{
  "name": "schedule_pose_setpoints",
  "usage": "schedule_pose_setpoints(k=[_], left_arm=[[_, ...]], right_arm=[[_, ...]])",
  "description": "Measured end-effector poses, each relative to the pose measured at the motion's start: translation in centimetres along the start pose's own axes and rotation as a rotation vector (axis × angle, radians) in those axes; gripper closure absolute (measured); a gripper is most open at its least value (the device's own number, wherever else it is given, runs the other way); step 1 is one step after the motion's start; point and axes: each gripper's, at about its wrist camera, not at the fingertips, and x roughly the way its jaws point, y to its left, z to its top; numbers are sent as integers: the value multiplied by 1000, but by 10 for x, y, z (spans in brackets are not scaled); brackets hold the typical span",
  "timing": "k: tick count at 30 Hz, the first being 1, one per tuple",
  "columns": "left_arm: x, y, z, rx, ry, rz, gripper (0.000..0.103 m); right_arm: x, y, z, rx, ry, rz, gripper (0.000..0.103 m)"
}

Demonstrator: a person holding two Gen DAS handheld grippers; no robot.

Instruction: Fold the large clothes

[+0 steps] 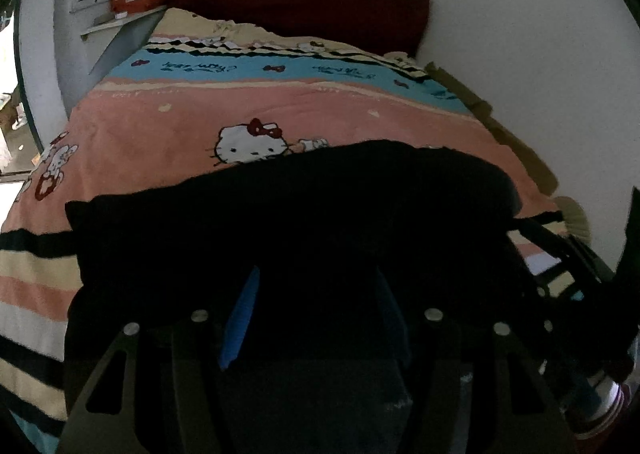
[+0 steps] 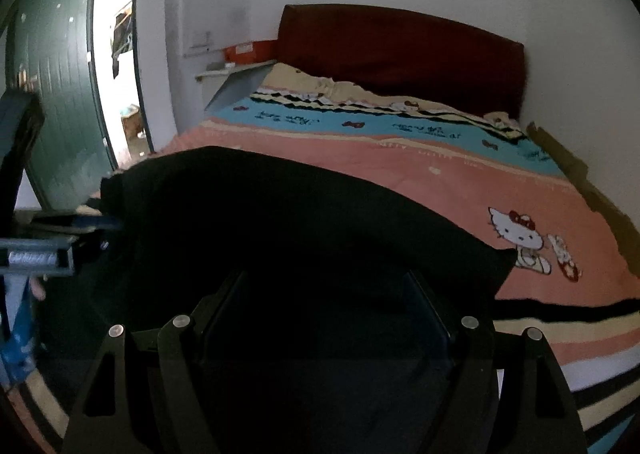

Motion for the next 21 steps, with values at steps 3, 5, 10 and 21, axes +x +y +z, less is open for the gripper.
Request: schedule_pose_setpoints(k=[3, 5, 10, 21], left_arm=[[14, 4, 1, -1, 6, 11, 44], [22, 8, -1, -8, 13, 9, 42], [34, 15, -5, -6, 15, 11, 39], [45, 19, -19, 4, 4, 4, 38]], right_arm=[[10, -2, -2, -7, -3, -7, 25], [16, -4, -6, -5, -1, -9, 25], [26, -7, -13, 16, 0, -1, 23], [38, -3, -29, 28, -9, -11, 20]])
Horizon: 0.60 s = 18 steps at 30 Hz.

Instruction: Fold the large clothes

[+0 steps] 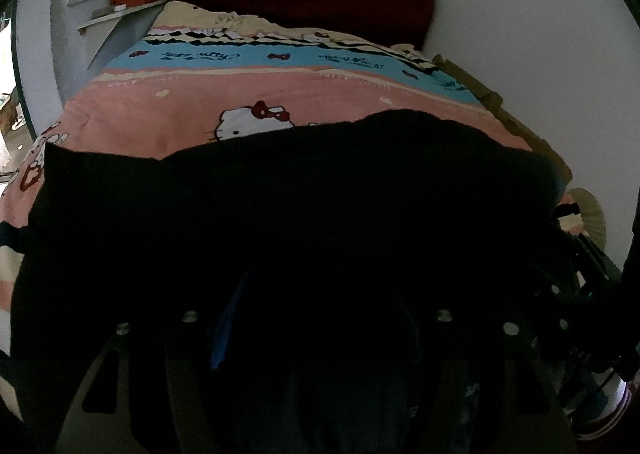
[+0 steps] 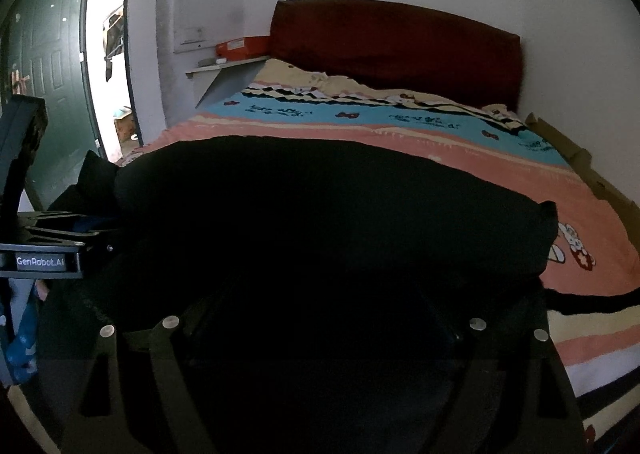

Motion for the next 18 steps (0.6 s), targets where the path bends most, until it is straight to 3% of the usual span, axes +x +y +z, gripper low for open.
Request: schedule_pose_setpoints(k=[18], left_arm=[[5, -4, -31, 11, -24, 37, 38]], right_arm=[[5, 4, -21, 1, 25, -7, 20]])
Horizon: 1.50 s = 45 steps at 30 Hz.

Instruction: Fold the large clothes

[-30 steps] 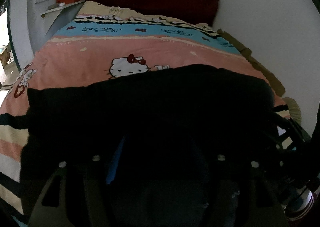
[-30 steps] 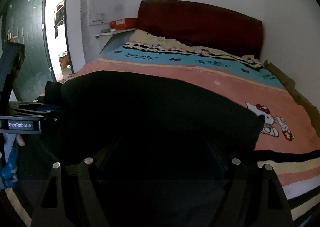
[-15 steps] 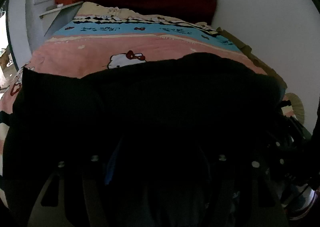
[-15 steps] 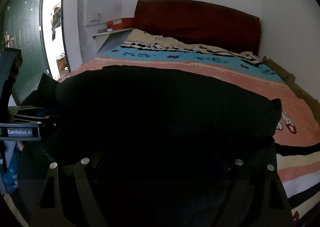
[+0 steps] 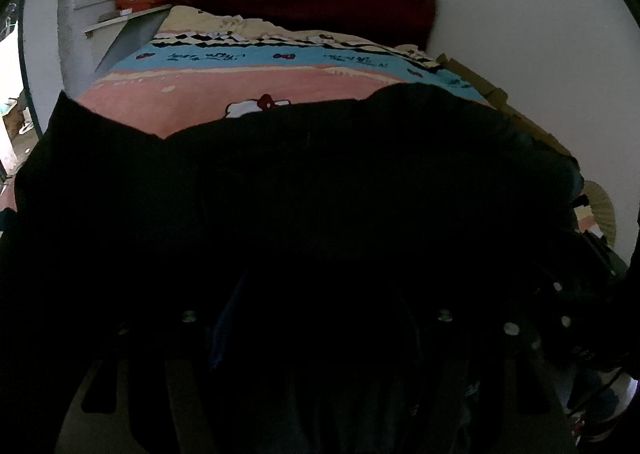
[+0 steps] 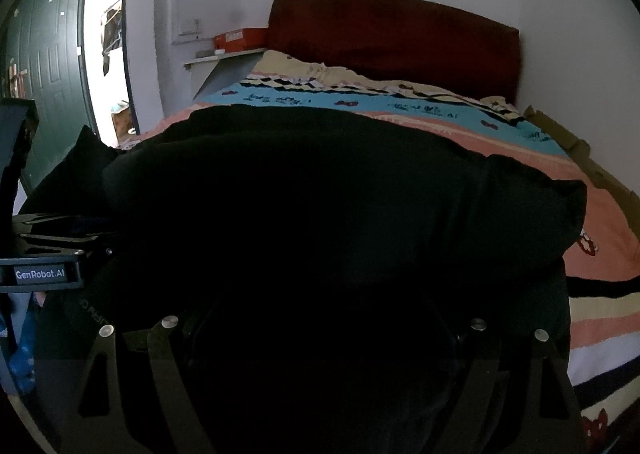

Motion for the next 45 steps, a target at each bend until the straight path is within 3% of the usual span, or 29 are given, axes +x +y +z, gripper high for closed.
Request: schedule_pose_setpoints(k=[10, 15, 21, 25, 29, 32, 35, 45], left_arm=[[-4, -12, -17, 28, 12, 53, 38], [-16, -15, 10, 62, 63, 73, 38], [-30, 1, 55, 58, 53, 67, 38], [-10, -3, 76, 125, 81, 106, 38], [16, 0, 78, 141, 87, 116, 33], [36, 17, 75, 62, 128, 39, 29], [40, 26, 65, 21, 117, -4, 27], [43, 10, 48, 45, 42, 78, 25]], right_arm=[[-7, 2, -19, 5, 25, 6, 20], [-12, -8, 2, 12, 123, 63, 20], [-23, -41, 35, 24, 109, 27, 20], [-3, -63, 50, 70, 148, 45, 20], [23, -72, 54, 105, 180, 65, 20], [38, -80, 53, 138, 196, 89, 17], [56, -84, 45, 162, 224, 117, 11], [77, -88, 14, 221, 219, 153, 3]])
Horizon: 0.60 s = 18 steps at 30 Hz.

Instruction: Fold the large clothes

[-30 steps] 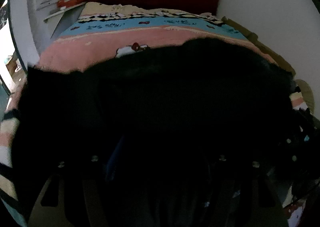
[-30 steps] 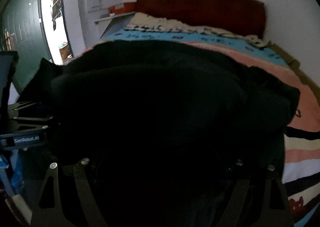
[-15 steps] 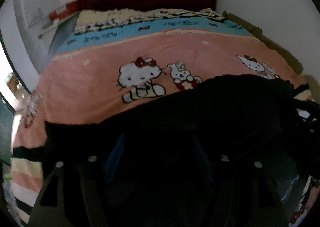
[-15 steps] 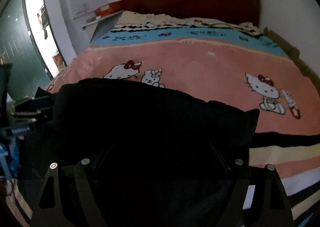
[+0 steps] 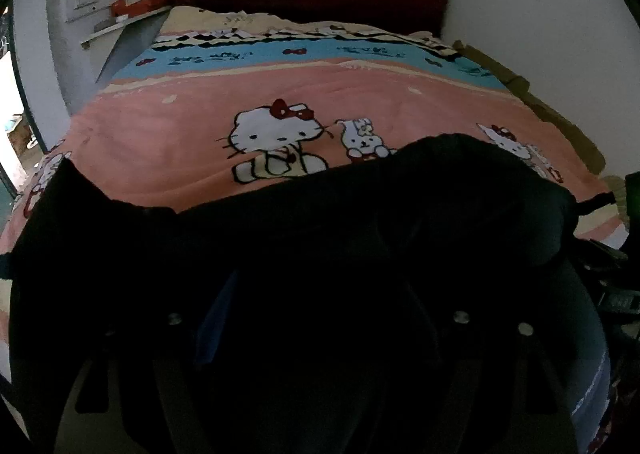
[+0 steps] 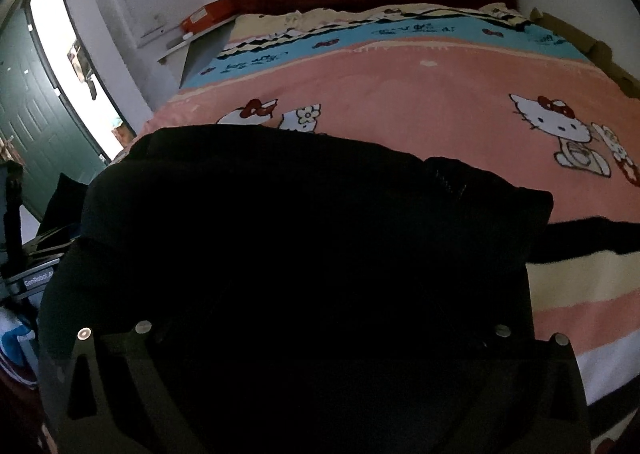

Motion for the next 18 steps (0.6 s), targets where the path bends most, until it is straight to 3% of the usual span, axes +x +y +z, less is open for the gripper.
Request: schedule_pose_setpoints(k=[4, 9, 13, 18], left_arm=[[3, -8, 2, 35, 19, 61, 25], [-7, -18, 15, 88, 66, 136, 25], [-52, -14, 2, 83, -24, 164, 25], [-98, 0, -41, 64, -91, 229, 25]], right_arm=[[0, 1, -2, -4, -5, -21, 3], [-2, 8, 10, -2, 65, -95, 2], [-35, 23, 8, -45, 14, -121, 4], [-91, 44, -18, -135, -91, -109, 4]])
